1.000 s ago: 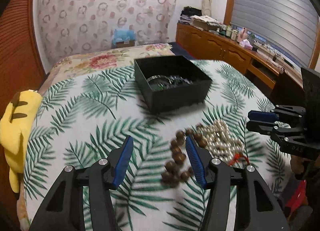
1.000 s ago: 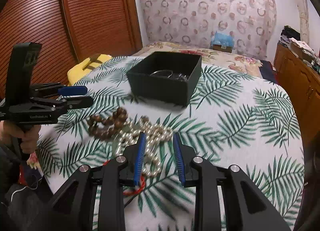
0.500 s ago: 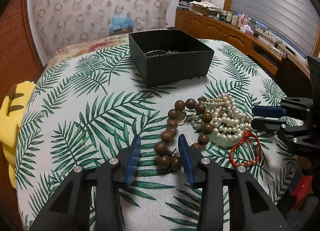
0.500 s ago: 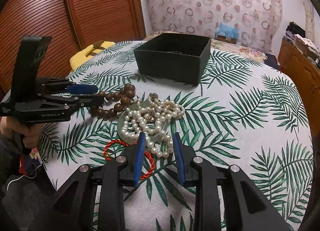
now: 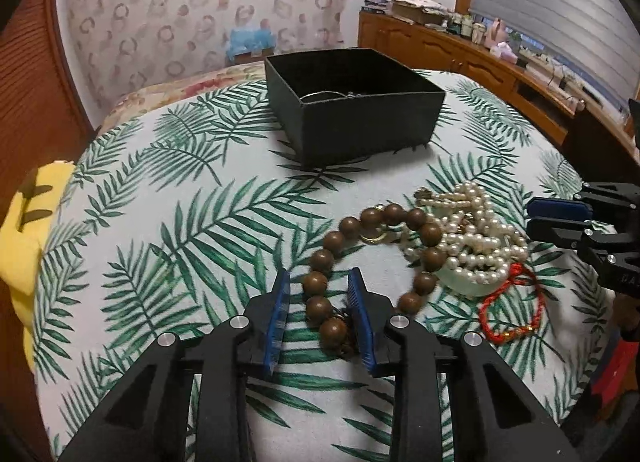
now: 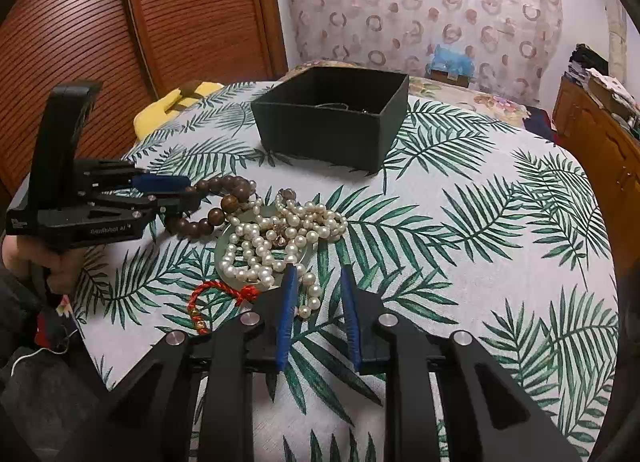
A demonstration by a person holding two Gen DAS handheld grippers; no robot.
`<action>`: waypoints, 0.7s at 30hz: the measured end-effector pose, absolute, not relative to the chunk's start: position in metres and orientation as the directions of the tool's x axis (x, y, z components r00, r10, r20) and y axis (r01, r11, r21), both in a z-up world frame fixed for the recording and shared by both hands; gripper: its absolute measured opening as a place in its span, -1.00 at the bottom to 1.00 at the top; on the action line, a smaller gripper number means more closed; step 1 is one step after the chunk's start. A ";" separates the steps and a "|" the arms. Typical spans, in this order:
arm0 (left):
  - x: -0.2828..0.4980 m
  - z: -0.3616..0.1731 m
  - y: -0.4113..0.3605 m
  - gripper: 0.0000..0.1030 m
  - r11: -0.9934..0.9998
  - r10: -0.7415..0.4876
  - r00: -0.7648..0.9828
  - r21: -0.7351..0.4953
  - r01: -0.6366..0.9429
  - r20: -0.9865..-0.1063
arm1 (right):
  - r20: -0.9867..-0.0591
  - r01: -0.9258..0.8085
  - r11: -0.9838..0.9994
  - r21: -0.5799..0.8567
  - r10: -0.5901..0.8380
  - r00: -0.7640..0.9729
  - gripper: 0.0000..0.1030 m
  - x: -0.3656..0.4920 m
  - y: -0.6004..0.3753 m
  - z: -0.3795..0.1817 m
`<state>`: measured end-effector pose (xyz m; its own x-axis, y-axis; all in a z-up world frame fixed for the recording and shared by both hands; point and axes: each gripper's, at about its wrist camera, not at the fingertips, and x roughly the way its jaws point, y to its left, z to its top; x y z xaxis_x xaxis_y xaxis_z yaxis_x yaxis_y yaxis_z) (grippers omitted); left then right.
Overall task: Organize jewelry
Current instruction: 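Grasp the brown bead bracelet with the left tool while the right tool grasps the pearl necklace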
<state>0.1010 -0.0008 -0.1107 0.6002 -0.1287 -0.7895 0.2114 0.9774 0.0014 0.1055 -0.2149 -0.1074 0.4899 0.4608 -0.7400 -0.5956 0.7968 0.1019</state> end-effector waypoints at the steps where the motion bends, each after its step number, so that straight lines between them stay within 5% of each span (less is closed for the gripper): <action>1: 0.101 -0.110 -0.001 -0.45 0.978 -0.127 0.601 0.003 0.210 -0.789 | -0.745 -0.598 0.795 0.102 0.460 0.484 -0.54 0.107 -0.214 -0.109; 17: 0.109 -0.114 0.003 -0.40 0.980 -0.106 0.596 0.019 0.199 -0.796 | -0.776 -0.603 0.797 0.044 0.408 0.482 -0.83 0.118 -0.200 -0.118; 19: 0.109 -0.112 0.001 -0.75 0.978 -0.121 0.591 0.008 0.210 -0.798 | -0.762 -0.602 0.797 0.053 0.422 0.492 -0.83 0.116 -0.203 -0.113; 21: 0.110 -0.111 0.000 -0.76 0.978 -0.123 0.586 0.003 0.210 -0.801 | -0.745 -0.604 0.796 0.053 0.434 0.507 -0.83 0.114 -0.204 -0.105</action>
